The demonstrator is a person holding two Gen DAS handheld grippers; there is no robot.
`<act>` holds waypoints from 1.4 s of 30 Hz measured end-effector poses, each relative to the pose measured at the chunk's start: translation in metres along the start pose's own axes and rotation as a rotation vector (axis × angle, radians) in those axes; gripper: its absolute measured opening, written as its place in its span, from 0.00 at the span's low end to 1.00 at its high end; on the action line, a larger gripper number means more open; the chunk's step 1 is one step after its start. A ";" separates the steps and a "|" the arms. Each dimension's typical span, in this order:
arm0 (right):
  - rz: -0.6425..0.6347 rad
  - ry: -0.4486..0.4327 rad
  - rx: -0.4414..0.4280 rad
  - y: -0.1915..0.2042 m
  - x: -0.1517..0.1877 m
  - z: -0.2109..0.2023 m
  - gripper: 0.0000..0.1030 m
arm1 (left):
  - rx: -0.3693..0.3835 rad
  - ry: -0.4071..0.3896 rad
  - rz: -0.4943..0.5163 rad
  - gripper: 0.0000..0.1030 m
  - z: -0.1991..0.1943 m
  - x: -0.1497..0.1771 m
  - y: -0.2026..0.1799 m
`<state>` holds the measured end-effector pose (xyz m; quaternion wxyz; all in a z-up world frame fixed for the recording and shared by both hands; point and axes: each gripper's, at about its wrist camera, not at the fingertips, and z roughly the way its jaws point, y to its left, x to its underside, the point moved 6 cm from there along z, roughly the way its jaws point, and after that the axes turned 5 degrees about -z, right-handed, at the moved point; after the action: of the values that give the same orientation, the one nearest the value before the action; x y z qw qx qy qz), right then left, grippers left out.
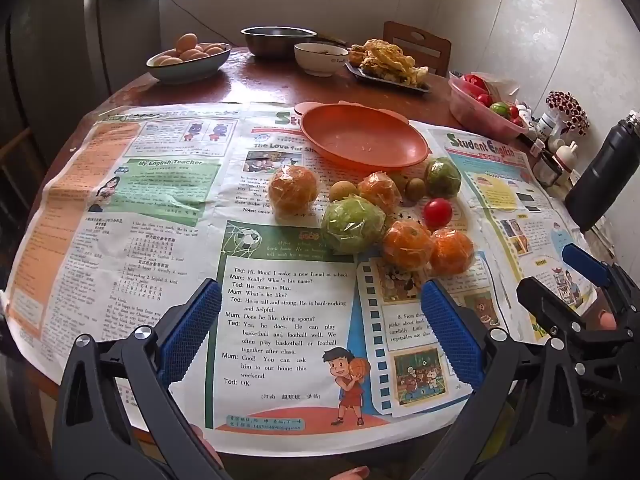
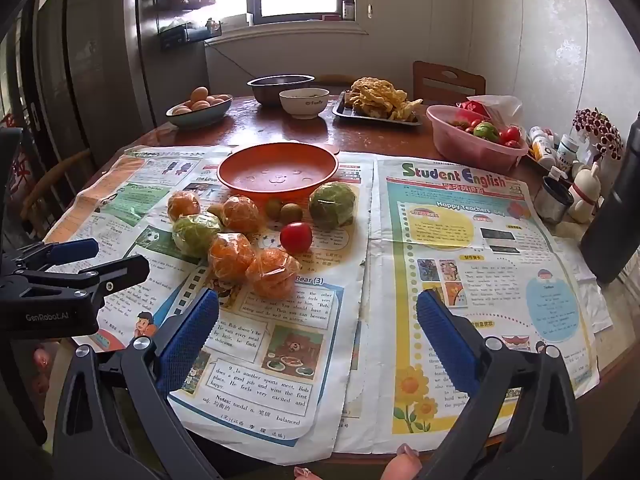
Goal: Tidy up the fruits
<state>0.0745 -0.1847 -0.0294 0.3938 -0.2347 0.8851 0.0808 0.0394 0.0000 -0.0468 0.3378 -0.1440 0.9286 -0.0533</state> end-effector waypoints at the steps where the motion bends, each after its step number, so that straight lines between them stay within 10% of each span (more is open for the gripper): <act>1: 0.002 0.001 0.003 0.000 0.000 0.000 0.96 | -0.005 -0.004 0.004 0.91 0.000 0.000 0.000; 42: -0.008 0.002 0.001 -0.002 -0.001 -0.001 0.96 | 0.006 -0.016 0.018 0.91 -0.004 -0.004 -0.002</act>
<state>0.0751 -0.1861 -0.0282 0.3933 -0.2383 0.8845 0.0785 0.0403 -0.0007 -0.0412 0.3463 -0.1349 0.9269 -0.0520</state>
